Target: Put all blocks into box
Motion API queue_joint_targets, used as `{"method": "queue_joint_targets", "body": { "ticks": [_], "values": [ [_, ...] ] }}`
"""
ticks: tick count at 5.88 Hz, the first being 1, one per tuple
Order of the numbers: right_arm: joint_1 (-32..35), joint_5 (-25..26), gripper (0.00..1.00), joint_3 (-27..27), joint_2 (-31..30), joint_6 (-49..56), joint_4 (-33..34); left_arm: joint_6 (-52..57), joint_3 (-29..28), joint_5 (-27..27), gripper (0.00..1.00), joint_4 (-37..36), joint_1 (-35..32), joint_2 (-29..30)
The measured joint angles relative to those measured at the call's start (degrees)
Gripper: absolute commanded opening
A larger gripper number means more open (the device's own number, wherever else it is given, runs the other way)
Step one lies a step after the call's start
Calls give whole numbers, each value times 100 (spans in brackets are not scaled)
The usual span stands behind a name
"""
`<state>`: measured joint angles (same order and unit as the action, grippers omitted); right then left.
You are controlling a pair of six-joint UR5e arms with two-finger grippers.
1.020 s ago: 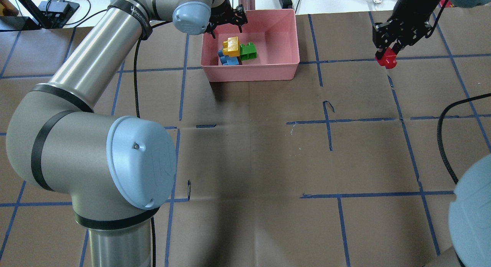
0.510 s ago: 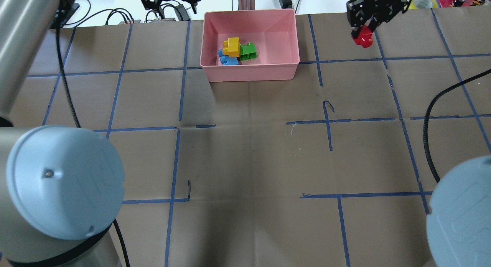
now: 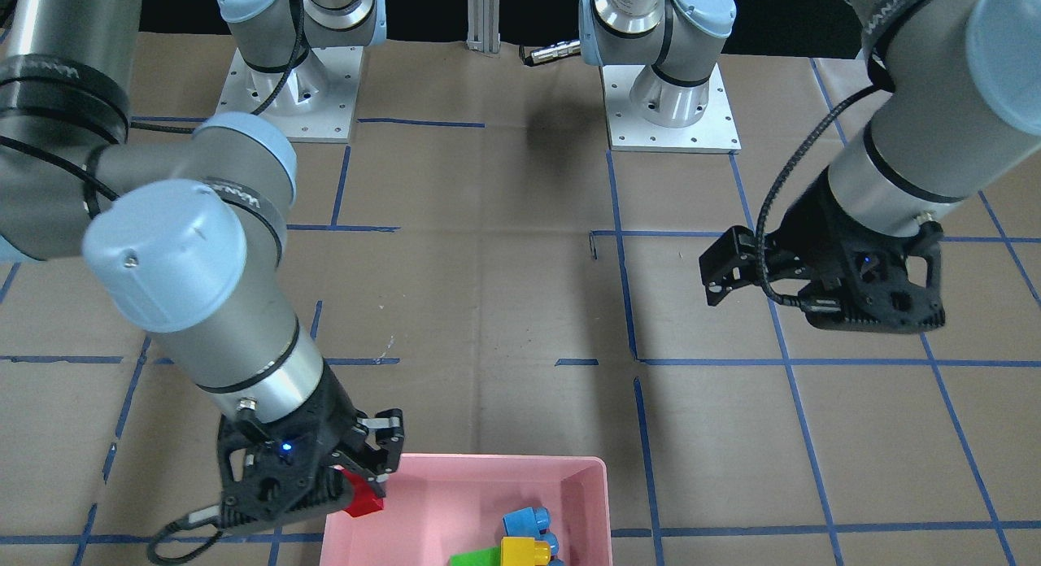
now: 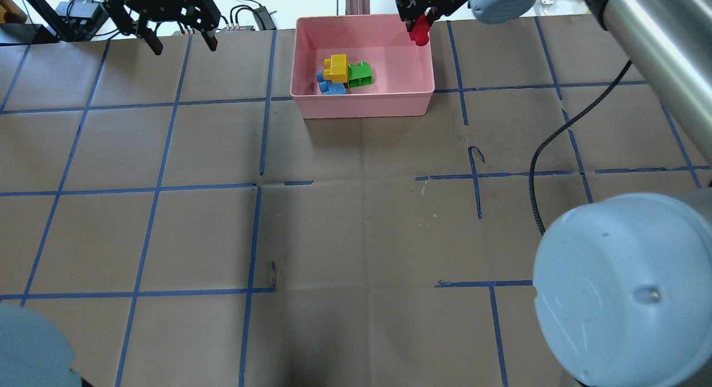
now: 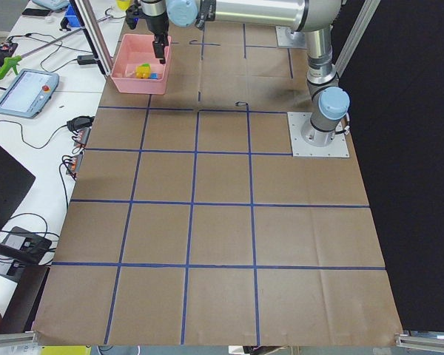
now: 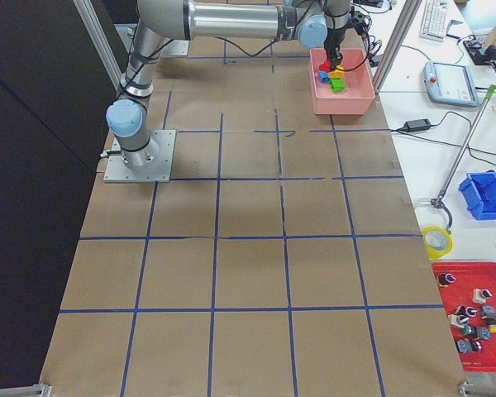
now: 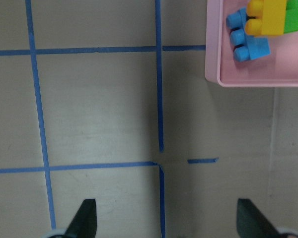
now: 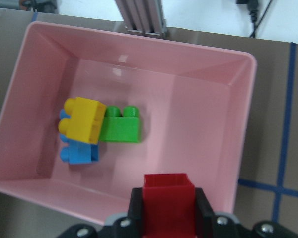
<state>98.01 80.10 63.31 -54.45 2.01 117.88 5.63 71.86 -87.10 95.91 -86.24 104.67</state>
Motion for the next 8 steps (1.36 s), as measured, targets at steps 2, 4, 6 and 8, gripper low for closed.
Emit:
{"method": "queue_joint_targets", "body": {
  "ticks": [2, 4, 6, 8],
  "values": [
    [280, -217, 99, -705, 887, -190, 296, 93, 1760, 35, 99, -798, 3, -1222],
    [319, -200, 100, -877, 1110, -196, 283, 499, 2248, 14, 99, -1011, 6, -1585],
    [318, -177, 100, -918, 1042, -143, 26, 603, 2204, -74, 99, -890, -36, -1550],
    [198, -166, 100, -941, 465, -132, -1262, 613, 2057, -151, 99, -750, -88, -1451]
  ]
}}
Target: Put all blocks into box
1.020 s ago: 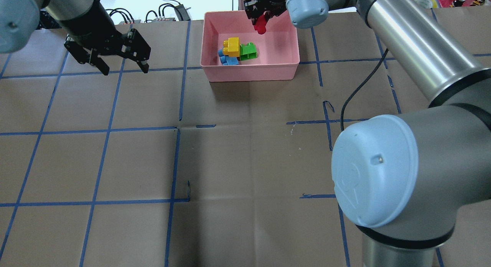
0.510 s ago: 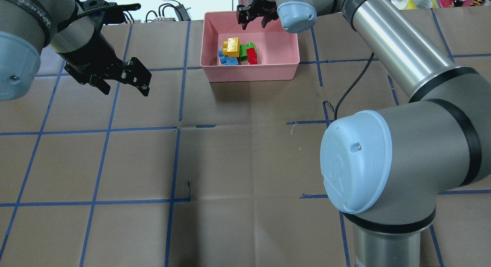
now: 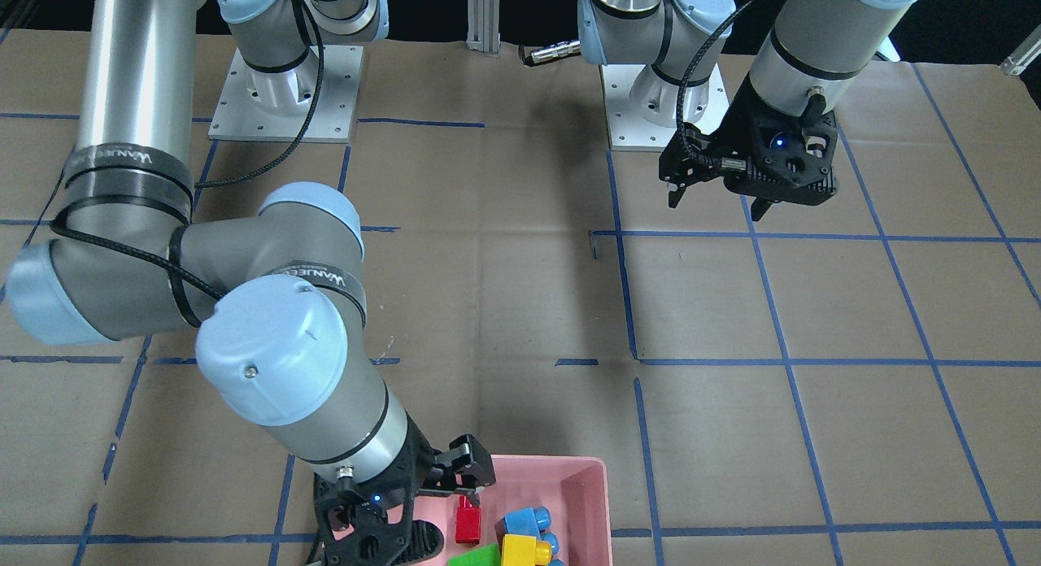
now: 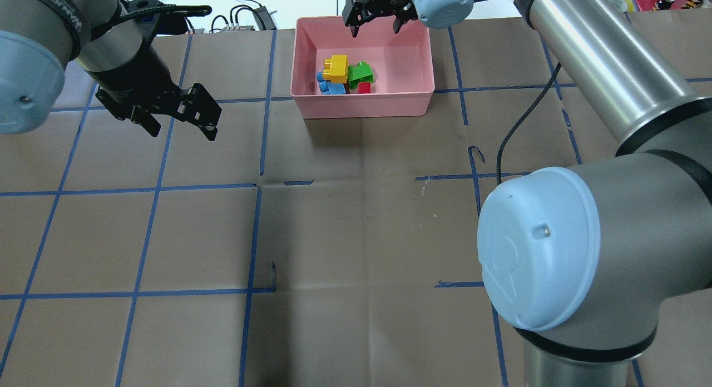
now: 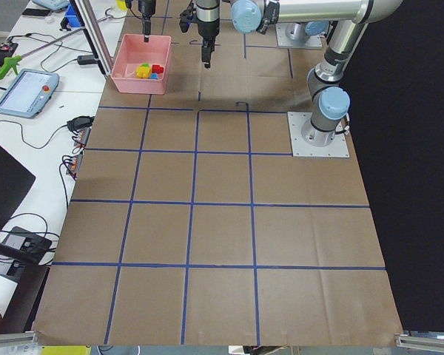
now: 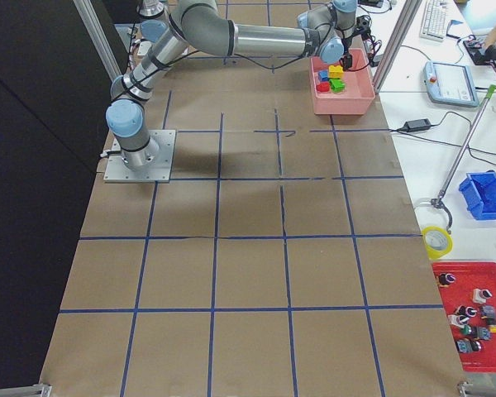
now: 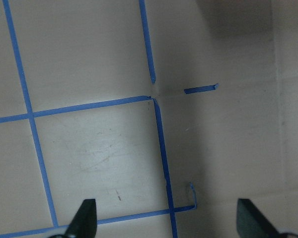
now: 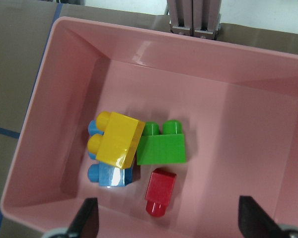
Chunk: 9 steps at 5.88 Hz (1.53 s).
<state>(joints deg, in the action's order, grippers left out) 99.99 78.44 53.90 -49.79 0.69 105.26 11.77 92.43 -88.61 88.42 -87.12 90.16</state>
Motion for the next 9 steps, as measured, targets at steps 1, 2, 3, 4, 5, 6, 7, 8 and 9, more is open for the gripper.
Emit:
{"method": "queue_joint_targets", "body": {
  "ticks": [1, 2, 3, 4, 5, 6, 7, 8, 9],
  "values": [
    [-172, 0, 100, 30, -486, 1, -1129, 1, -18, -5, 99, 13, -8, 14],
    [-368, 9, 100, 68, -972, 1, -2088, 1, -21, -7, 99, 17, -13, 17],
    [-503, 171, 100, 135, -1468, 1, -2711, 1, -23, -7, 99, 18, -19, 22],
    [-560, 600, 100, 433, -1965, -9, -2967, 1, -27, -5, 99, 18, -22, 26],
    [-586, 986, 100, 1225, -2556, -37, -2823, 1, -30, 2, 99, 18, -24, 27],
    [-602, 1133, 100, 2315, -3175, -65, -2246, 1, -32, 7, 99, 18, -24, 28],
    [-601, 1177, 100, 3297, -3677, -83, -1611, -1, -32, 12, 99, 18, -25, 28],
    [-594, 1188, 100, 3831, -3931, -95, -1347, -6, -32, 19, 99, 18, -25, 28],
    [-589, 1193, 100, 4020, -4017, -101, -1279, -10, -32, 25, 99, 18, -25, 28]
  ]
}}
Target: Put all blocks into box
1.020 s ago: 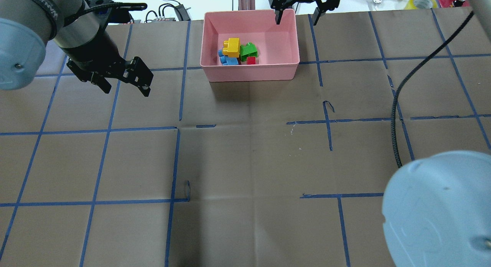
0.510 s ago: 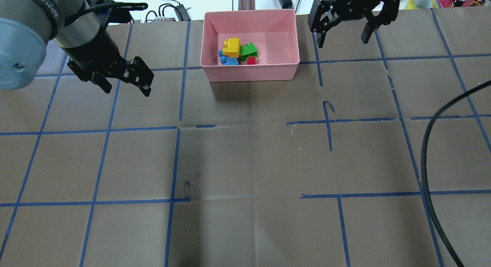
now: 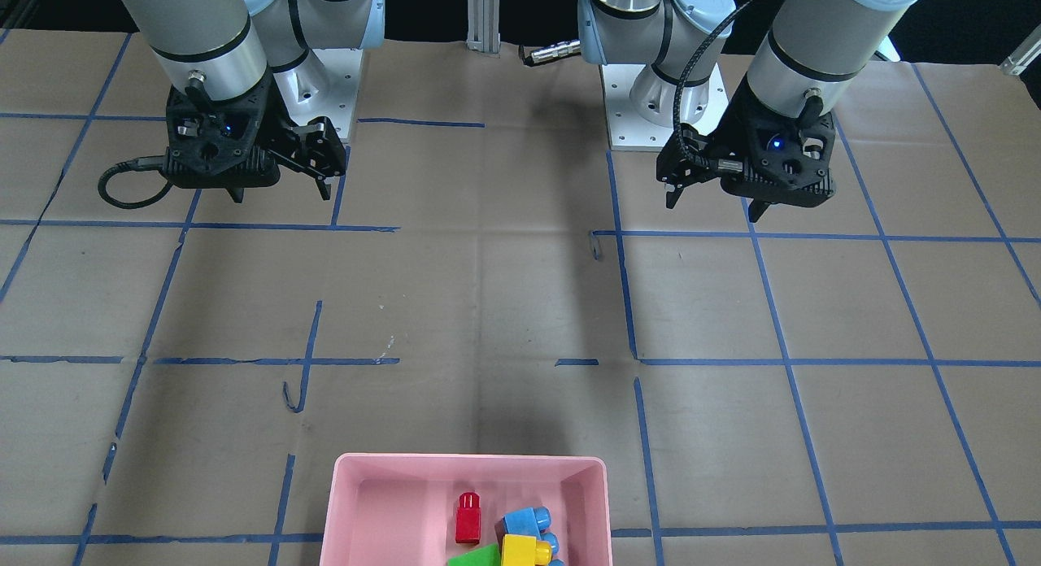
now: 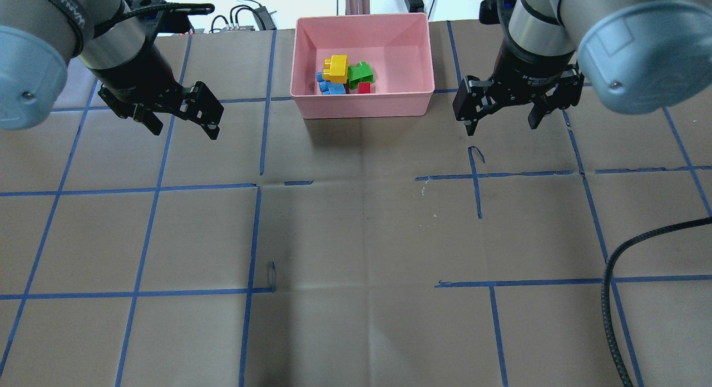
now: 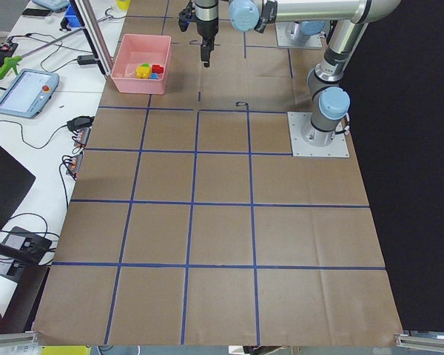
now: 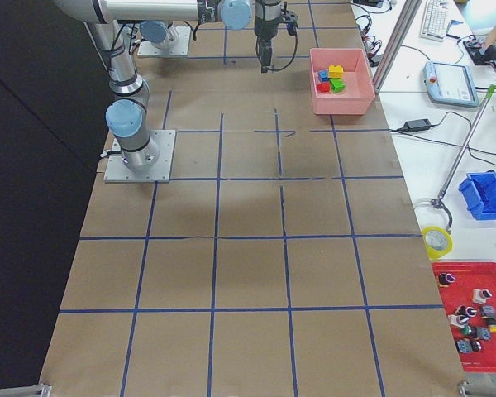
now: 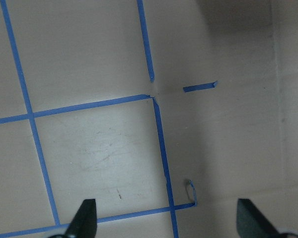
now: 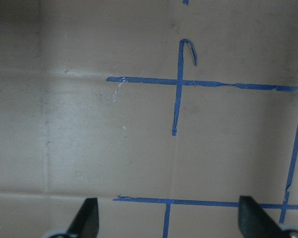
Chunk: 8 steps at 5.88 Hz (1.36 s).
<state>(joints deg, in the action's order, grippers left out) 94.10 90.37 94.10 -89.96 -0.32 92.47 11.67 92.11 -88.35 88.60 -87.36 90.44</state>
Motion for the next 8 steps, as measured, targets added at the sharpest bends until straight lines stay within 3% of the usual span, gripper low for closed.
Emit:
{"method": "queue_joint_targets", "body": {
  "ticks": [8],
  "values": [
    [-19, 148, 100, 76, -379, 70, -93, -33, -18, -30, 99, -61, -183, 9]
  ]
}}
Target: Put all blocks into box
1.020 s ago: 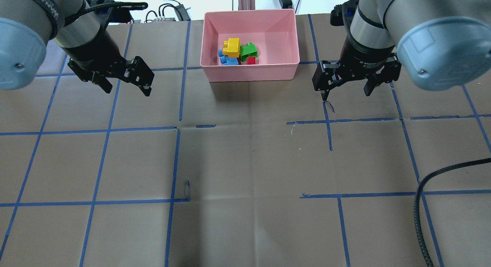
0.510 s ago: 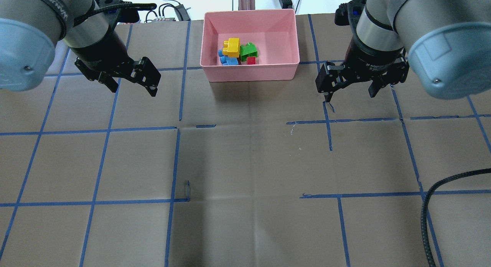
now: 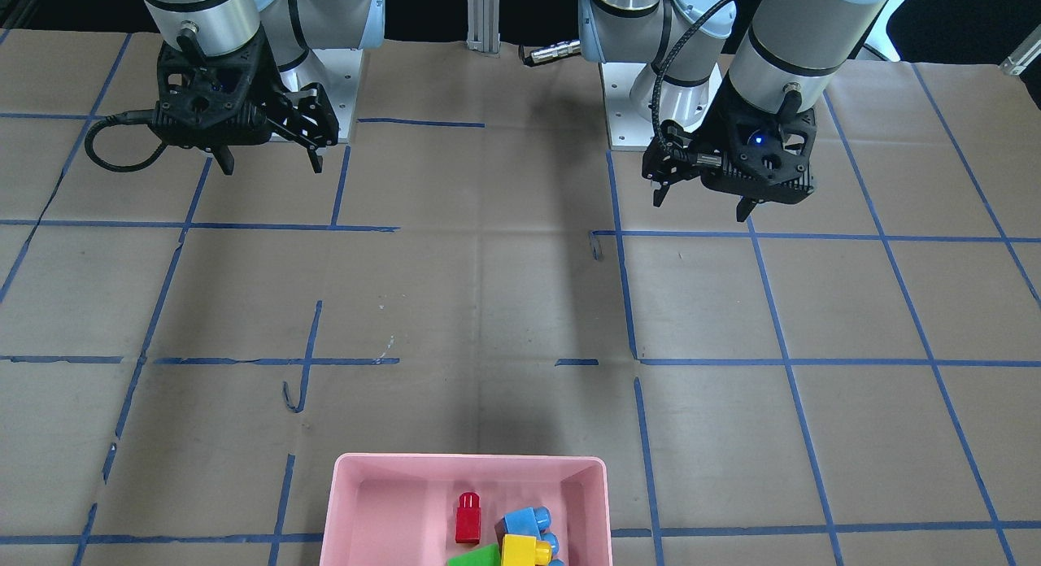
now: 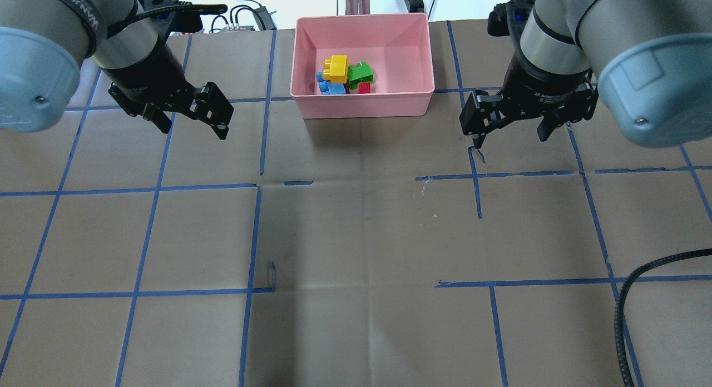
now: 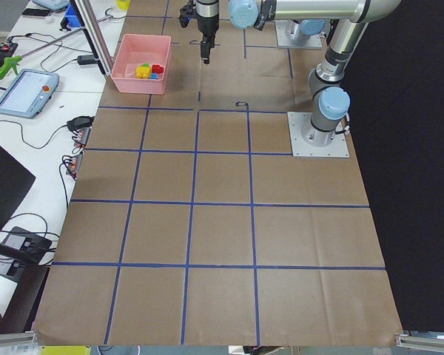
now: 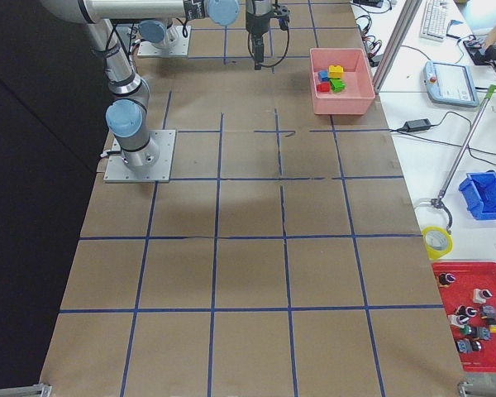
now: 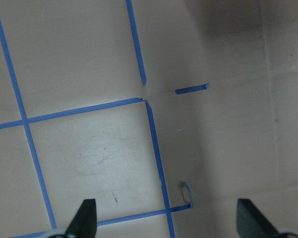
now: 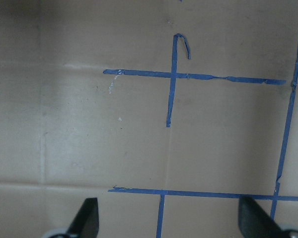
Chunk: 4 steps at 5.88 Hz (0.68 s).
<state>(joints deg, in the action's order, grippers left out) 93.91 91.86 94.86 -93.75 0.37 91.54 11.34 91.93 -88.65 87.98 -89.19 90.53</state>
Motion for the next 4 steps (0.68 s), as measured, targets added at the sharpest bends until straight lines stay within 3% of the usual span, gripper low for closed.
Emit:
{"method": "queue_joint_targets", "body": {
  "ticks": [4],
  "values": [
    [25, 87, 100, -6, 28, 0, 53, -5, 0, 24, 99, 0, 7, 0]
  ]
}}
